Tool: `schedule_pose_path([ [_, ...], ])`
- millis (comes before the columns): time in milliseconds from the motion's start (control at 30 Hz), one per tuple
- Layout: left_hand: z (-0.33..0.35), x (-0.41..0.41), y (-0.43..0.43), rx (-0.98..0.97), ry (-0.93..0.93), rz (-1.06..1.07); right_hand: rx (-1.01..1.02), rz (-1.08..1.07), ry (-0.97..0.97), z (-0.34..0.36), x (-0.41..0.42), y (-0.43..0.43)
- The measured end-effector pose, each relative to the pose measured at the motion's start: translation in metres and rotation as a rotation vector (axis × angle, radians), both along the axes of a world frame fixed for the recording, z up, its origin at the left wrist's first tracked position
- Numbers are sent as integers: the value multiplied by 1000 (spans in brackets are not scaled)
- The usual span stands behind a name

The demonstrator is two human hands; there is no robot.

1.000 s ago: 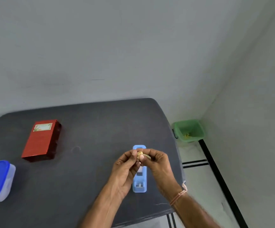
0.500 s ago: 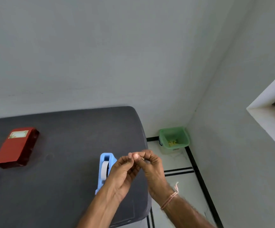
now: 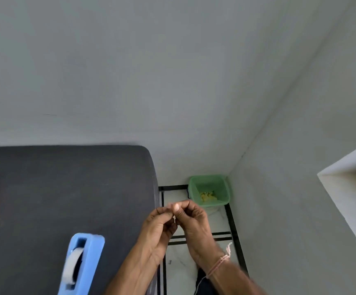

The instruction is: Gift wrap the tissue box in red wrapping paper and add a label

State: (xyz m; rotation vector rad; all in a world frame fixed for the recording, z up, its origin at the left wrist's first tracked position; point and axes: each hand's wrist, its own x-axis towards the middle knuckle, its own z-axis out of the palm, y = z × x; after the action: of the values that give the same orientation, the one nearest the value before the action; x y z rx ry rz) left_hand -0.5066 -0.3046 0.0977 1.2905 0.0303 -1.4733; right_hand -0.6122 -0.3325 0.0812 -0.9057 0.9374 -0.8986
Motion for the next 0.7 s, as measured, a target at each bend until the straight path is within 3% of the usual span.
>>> schedule_pose_path([
  [133, -52, -45, -98, 115, 5, 102, 125, 6, 27, -57, -31, -103],
  [367, -173, -95, -250, 288, -111, -21, 418, -248, 255, -192, -97, -256],
  [500, -253, -110, -296, 353, -183, -166, 542, -335, 360, -290, -114, -332],
  [700, -349, -116, -337, 474, -260, -196, 682, -379, 448, -416, -134, -397],
])
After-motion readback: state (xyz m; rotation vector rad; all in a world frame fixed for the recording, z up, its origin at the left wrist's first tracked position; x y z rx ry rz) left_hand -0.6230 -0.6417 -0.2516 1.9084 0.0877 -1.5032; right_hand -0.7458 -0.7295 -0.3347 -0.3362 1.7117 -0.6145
